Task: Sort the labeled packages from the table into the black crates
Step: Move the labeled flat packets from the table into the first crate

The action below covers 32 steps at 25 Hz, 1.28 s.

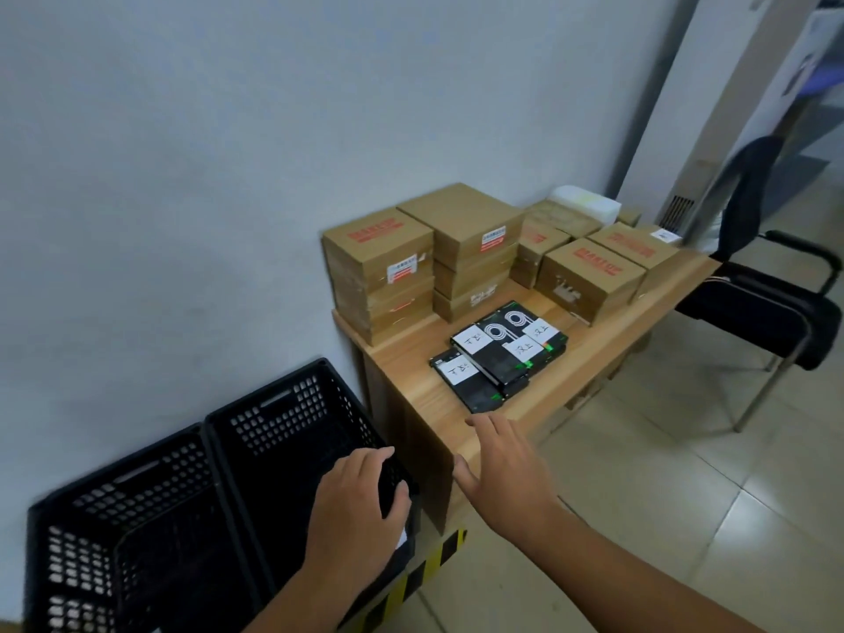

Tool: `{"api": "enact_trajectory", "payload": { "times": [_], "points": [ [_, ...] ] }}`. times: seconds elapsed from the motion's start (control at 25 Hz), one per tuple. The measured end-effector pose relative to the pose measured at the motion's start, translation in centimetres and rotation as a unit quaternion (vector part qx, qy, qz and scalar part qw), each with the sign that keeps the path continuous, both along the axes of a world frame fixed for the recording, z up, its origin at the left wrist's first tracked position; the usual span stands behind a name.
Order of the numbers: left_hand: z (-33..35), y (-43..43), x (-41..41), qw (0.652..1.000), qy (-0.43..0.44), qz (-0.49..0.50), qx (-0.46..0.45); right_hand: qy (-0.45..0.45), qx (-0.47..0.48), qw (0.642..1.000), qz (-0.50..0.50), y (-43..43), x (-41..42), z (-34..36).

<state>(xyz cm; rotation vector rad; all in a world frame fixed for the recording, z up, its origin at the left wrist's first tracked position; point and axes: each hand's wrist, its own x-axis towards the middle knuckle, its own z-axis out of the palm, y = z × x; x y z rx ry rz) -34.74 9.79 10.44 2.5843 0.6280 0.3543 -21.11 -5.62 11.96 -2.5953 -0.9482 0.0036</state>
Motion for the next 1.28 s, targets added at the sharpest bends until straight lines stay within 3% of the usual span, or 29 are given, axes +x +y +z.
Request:
{"api": "enact_trajectory", "payload": {
  "times": [0.24,0.68,1.0,1.28],
  "points": [
    [-0.1,-3.4,8.2,1.000,0.013,0.017,0.004,0.019,-0.016,1.000,-0.009,-3.5,8.6,-1.6],
    [-4.4,-0.9,22.2,0.999,0.012,0.036,0.011,0.028,-0.086,0.995,0.032,-0.7,20.9,-4.3],
    [-6.9,-2.1,30.1,0.984,0.081,0.156,0.011,0.023,-0.119,0.976,0.181,0.1,30.3,-6.6],
    [-10.7,-4.6,34.9,0.952,0.135,0.270,-0.043,0.042,-0.103,0.950,0.291,0.6,35.8,-8.5]
  ]
}}
